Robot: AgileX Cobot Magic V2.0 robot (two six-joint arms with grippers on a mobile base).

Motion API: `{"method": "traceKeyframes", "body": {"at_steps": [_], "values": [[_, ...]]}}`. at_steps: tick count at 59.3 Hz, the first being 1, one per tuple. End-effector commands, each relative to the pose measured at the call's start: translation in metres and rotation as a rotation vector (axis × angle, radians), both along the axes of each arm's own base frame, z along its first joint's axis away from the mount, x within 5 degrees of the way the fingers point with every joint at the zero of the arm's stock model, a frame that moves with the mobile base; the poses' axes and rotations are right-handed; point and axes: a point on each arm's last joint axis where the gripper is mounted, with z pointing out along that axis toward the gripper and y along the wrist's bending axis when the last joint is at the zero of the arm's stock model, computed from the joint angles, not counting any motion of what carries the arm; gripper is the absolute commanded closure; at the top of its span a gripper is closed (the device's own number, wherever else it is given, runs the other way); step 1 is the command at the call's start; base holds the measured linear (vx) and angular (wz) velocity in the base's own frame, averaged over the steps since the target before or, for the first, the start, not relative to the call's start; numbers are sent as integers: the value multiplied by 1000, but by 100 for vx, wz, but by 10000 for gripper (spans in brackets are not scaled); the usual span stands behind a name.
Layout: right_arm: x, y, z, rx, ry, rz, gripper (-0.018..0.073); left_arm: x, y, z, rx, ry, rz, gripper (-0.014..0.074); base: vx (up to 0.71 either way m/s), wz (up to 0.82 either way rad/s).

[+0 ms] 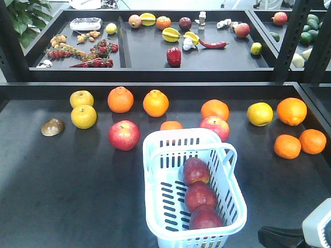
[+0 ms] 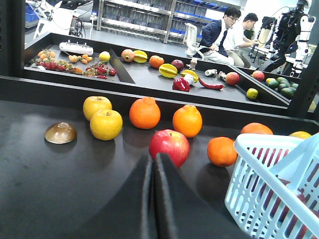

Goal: Pick three apples into basket with both arms

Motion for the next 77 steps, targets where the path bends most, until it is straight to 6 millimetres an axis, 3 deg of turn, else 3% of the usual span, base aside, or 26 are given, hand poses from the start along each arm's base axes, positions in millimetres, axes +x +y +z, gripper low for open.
{"method": "traceKeyframes", "body": {"at_steps": [1,12,42,52,66,77], "values": [[0,-3,6,7,-98,-17,564,-2,1,17,-23,-118,10,603,0,0],[-20,-17,-26,-10,-142,-43,564,-2,1,17,-23,-118,10,603,0,0],[-30,-52,-14,116,-315,-464,564,-2,1,17,-23,-118,10,603,0,0],[-33,-53,-41,235,-341,-523,564,-2,1,17,-23,-118,10,603,0,0],[-36,-53,-38,279,-391,-522,564,-2,1,17,-22,-117,10,603,0,0],[-35,-56,-19,348,-598,-565,564,-2,1,17,-22,-117,10,603,0,0]]}}
